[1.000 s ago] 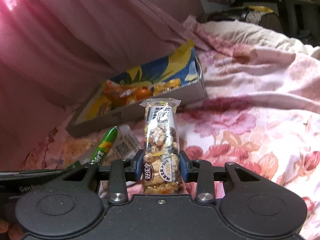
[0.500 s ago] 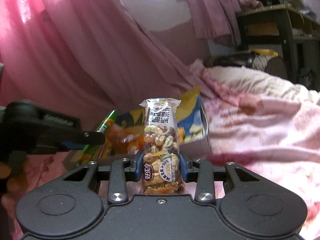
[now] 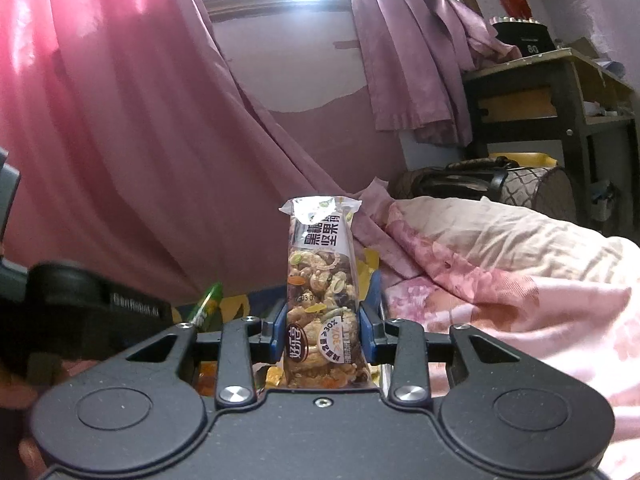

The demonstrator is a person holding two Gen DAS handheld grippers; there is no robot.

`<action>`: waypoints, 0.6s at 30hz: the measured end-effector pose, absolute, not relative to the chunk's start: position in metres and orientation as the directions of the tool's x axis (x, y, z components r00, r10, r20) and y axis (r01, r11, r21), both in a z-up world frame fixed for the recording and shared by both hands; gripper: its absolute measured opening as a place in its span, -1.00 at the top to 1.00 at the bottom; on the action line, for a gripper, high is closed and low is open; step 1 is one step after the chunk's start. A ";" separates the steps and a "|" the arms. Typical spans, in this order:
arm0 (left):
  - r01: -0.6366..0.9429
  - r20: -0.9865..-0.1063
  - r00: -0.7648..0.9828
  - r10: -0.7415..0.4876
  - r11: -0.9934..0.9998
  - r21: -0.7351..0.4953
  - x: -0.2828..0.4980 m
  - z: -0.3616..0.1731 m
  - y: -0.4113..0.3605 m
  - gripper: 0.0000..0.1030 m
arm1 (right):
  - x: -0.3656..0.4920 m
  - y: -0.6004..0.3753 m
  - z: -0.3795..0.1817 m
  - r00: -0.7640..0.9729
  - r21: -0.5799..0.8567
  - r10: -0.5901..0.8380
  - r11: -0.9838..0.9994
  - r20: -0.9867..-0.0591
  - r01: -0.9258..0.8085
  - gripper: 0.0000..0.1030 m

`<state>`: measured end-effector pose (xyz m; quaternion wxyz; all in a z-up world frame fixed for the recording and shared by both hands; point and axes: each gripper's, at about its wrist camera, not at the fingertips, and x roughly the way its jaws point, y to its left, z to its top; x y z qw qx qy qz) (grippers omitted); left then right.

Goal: Organize snacks
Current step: 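Lift and carry the sausage stick and nut bar over the box with both grippers, then open the left gripper over the box while the right gripper releases the nut bar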

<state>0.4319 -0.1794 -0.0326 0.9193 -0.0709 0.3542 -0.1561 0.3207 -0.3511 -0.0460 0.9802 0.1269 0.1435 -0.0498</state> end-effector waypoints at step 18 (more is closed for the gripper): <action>0.294 -0.666 0.665 -0.337 0.938 -0.180 0.443 -0.056 -0.196 0.63 | 0.357 -0.341 -0.079 0.904 0.163 -0.048 0.978 -0.424 0.128 0.27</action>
